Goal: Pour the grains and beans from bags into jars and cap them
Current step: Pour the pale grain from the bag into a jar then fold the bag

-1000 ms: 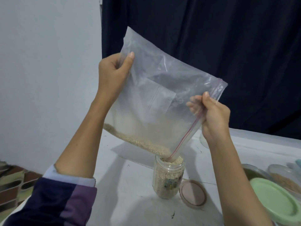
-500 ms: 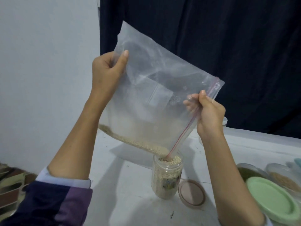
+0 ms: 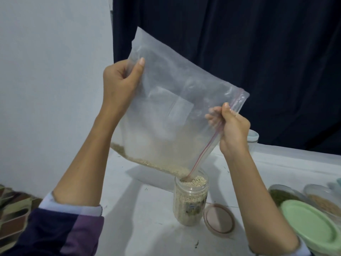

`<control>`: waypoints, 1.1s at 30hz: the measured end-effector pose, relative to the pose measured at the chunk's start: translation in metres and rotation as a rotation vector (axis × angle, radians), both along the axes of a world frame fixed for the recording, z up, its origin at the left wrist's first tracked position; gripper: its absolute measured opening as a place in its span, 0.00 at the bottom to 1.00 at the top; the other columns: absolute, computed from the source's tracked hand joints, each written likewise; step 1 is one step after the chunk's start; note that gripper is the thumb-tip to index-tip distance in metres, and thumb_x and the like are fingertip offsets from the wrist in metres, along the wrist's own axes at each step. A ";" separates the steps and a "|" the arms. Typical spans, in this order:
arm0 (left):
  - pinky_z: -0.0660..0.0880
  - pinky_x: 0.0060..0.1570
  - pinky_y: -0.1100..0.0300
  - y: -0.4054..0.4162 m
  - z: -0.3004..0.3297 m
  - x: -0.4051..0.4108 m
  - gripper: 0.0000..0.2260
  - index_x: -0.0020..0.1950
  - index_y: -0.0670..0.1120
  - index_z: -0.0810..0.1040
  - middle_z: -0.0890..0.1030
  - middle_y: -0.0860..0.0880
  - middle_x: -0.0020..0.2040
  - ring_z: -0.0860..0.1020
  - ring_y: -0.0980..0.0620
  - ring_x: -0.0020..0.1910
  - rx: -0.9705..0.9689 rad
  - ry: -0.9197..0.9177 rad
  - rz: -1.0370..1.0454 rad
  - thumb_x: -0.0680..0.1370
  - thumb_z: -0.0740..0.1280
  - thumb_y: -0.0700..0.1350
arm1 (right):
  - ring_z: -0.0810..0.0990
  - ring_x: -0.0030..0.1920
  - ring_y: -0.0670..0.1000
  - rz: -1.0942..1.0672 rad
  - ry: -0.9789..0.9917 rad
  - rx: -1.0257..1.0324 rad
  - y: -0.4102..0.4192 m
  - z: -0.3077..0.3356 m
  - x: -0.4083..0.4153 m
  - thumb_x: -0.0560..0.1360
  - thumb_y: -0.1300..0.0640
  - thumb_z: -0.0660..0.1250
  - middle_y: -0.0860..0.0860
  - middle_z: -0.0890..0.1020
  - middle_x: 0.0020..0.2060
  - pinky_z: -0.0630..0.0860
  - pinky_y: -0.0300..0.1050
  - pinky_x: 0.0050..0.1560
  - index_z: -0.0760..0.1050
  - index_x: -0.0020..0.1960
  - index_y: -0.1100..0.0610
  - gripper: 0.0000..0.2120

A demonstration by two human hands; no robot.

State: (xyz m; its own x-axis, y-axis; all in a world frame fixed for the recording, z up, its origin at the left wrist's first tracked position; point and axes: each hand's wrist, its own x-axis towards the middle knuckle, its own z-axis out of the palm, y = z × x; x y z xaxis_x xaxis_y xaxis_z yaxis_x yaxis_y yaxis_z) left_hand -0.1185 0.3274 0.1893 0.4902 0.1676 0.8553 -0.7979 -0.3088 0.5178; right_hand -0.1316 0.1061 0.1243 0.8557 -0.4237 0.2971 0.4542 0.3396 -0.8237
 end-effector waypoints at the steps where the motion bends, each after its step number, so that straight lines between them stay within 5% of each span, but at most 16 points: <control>1: 0.57 0.27 0.68 0.000 0.000 0.000 0.23 0.29 0.47 0.58 0.61 0.57 0.22 0.58 0.60 0.24 0.000 -0.006 0.003 0.79 0.65 0.45 | 0.83 0.31 0.48 0.016 0.005 -0.023 0.001 0.000 0.000 0.80 0.58 0.63 0.51 0.83 0.33 0.79 0.39 0.38 0.79 0.40 0.62 0.13; 14: 0.59 0.29 0.68 0.006 -0.007 0.003 0.22 0.28 0.38 0.63 0.62 0.55 0.25 0.59 0.60 0.26 -0.019 -0.003 0.020 0.79 0.65 0.44 | 0.83 0.32 0.48 0.015 -0.008 -0.061 -0.004 0.006 0.001 0.80 0.58 0.63 0.51 0.84 0.33 0.78 0.39 0.37 0.79 0.39 0.61 0.13; 18: 0.59 0.28 0.69 0.007 -0.008 0.003 0.22 0.29 0.49 0.59 0.62 0.59 0.23 0.59 0.61 0.26 -0.005 0.032 0.022 0.80 0.64 0.45 | 0.82 0.31 0.48 0.009 -0.010 -0.046 -0.004 0.005 -0.001 0.80 0.58 0.63 0.51 0.83 0.32 0.78 0.39 0.37 0.78 0.38 0.61 0.13; 25: 0.64 0.33 0.69 0.004 -0.007 0.000 0.18 0.31 0.49 0.64 0.68 0.57 0.29 0.65 0.61 0.29 0.039 0.079 -0.002 0.81 0.61 0.43 | 0.82 0.31 0.49 0.017 -0.002 -0.010 -0.005 0.007 -0.004 0.80 0.59 0.63 0.54 0.82 0.34 0.79 0.40 0.39 0.77 0.38 0.62 0.14; 30: 0.69 0.37 0.60 0.008 -0.005 0.000 0.12 0.39 0.38 0.73 0.71 0.50 0.34 0.69 0.51 0.35 0.029 0.093 -0.025 0.75 0.68 0.45 | 0.81 0.30 0.47 0.016 0.005 0.002 -0.007 0.007 -0.009 0.80 0.59 0.62 0.52 0.82 0.31 0.79 0.38 0.38 0.78 0.38 0.63 0.14; 33: 0.73 0.38 0.63 0.007 -0.003 -0.003 0.09 0.37 0.44 0.73 0.73 0.53 0.34 0.72 0.55 0.35 0.009 0.117 -0.024 0.73 0.72 0.43 | 0.81 0.31 0.47 0.036 0.019 0.003 -0.005 0.007 -0.010 0.80 0.59 0.62 0.52 0.83 0.30 0.79 0.37 0.38 0.78 0.37 0.62 0.15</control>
State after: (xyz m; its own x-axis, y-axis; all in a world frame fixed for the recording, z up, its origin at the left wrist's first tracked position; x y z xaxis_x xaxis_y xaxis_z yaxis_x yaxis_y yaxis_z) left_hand -0.1214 0.3344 0.1861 0.5908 0.1475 0.7932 -0.7391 -0.2954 0.6054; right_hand -0.1415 0.1016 0.1310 0.8760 -0.3931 0.2793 0.4256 0.3578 -0.8312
